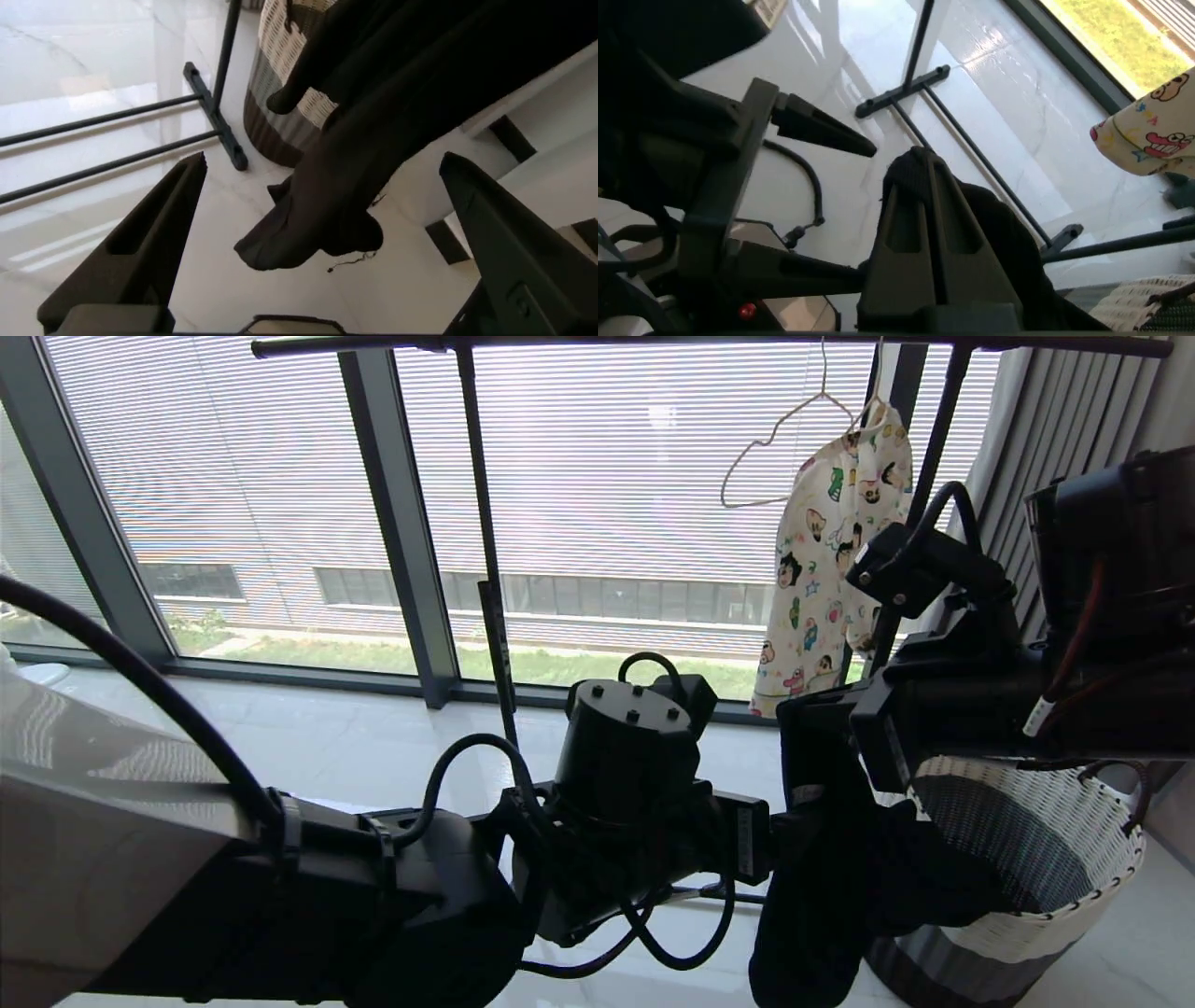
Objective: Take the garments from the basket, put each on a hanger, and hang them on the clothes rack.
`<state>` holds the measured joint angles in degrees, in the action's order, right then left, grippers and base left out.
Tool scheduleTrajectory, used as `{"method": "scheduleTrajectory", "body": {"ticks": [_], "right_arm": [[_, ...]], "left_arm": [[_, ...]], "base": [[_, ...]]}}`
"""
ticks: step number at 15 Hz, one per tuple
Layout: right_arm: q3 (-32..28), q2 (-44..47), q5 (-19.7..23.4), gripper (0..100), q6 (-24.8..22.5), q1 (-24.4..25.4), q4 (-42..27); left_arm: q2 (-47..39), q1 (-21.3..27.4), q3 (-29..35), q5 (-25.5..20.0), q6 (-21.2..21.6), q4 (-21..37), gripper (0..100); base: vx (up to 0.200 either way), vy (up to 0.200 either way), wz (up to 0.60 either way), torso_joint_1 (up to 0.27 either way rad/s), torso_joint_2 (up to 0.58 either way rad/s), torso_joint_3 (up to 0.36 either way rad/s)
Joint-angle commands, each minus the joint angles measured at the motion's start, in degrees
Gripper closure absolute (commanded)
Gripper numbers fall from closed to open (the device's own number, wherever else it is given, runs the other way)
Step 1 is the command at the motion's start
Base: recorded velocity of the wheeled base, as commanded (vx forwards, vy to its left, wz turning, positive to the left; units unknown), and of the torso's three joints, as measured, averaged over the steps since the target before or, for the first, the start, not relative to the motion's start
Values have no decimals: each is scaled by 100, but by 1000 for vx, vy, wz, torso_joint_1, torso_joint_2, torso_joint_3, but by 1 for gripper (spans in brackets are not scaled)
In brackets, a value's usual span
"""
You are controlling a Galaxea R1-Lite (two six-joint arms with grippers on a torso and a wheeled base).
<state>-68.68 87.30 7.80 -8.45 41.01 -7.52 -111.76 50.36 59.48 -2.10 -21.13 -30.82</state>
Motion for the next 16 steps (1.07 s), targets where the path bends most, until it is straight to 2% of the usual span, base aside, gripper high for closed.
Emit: {"method": "scheduleTrajectory", "body": {"ticks": [1, 5, 8, 9, 14, 15, 16], "right_arm": [[118, -178, 11, 100, 45, 100, -12], [338, -371, 20, 100, 168, 329, -12], [320, -380, 20, 100, 168, 338, -4], [320, -380, 20, 100, 168, 338, -4], [329, -371, 20, 100, 168, 338, 14], [329, -371, 11, 100, 168, 338, 14], [329, -371, 11, 100, 168, 329, 14]], "left_arm": [[-698, -114, 284, 51, -6, -65, 0], [-1164, -211, 354, 465, -6, -135, 0], [-1216, -202, 222, 473, 56, -135, 0], [-1207, -211, 117, 482, 241, -135, 0], [-1146, -237, -85, 561, 443, -135, 0], [-1137, -237, -85, 588, 443, -135, 100], [-1111, -237, -85, 588, 443, -135, 100]], "base": [[0, 0, 0, 0, 0, 0], [0, 0, 0, 0, 0, 0], [0, 0, 0, 0, 0, 0], [0, 0, 0, 0, 0, 0], [0, 0, 0, 0, 0, 0], [0, 0, 0, 0, 0, 0], [0, 0, 0, 0, 0, 0]]}}
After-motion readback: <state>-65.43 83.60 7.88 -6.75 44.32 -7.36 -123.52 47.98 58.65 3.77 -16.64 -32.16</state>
